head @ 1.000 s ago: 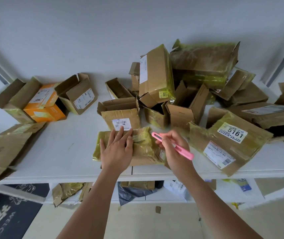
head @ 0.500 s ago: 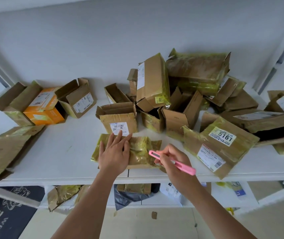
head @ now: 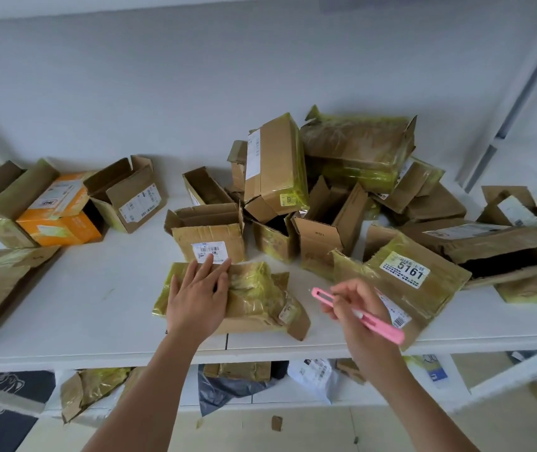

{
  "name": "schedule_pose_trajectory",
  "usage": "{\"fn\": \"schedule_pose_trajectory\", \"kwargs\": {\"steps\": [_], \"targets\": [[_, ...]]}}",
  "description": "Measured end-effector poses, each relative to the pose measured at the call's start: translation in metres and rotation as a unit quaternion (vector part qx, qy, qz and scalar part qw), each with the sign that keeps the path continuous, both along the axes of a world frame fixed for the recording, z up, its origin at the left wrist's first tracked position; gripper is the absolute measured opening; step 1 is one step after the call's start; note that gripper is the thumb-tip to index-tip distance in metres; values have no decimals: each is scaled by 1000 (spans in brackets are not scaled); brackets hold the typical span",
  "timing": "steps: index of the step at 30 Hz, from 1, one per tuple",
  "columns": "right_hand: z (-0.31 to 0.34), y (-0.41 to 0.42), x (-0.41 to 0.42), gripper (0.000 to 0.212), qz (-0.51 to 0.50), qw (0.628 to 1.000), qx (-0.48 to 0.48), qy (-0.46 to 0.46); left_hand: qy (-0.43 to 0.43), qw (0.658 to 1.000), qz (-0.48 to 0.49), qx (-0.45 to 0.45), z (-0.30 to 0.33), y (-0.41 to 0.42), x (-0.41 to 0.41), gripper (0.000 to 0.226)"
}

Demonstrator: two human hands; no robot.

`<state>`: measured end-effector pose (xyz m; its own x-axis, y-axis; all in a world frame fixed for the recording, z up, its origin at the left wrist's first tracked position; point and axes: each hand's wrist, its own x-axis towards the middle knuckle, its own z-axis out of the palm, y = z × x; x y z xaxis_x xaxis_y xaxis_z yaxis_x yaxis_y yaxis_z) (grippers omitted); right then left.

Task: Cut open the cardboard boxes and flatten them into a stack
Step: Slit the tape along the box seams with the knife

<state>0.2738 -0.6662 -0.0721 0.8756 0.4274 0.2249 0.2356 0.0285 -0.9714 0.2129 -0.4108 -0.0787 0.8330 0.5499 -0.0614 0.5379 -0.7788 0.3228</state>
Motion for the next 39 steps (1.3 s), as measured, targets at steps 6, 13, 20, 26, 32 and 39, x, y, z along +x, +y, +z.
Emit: {"fn": "schedule_pose_trajectory", "kwargs": {"steps": [6, 13, 20, 26, 32, 39], "targets": [[-73, -6, 54, 18, 77, 881, -374, -280, -12, 1000, -11, -8, -2, 2, 3, 45], [-98, 20, 81, 67, 62, 805, -489, -329, -29, 999, -30, -19, -2, 7, 0, 43], [8, 83, 29, 46, 126, 970, -210, -9, -66, 995, -66, -35, 2, 11, -11, 44], [29, 100, 7, 36, 178, 952, -249, 8, -33, 969, 221, -107, 8, 28, -51, 83], [30, 126, -15, 46, 199, 959, -202, -4, -306, 836, 239, -389, 24, 36, -57, 87], [24, 146, -15, 47, 185, 959, -213, 2, -359, 831, 215, -365, 24, 29, -51, 97]]}}
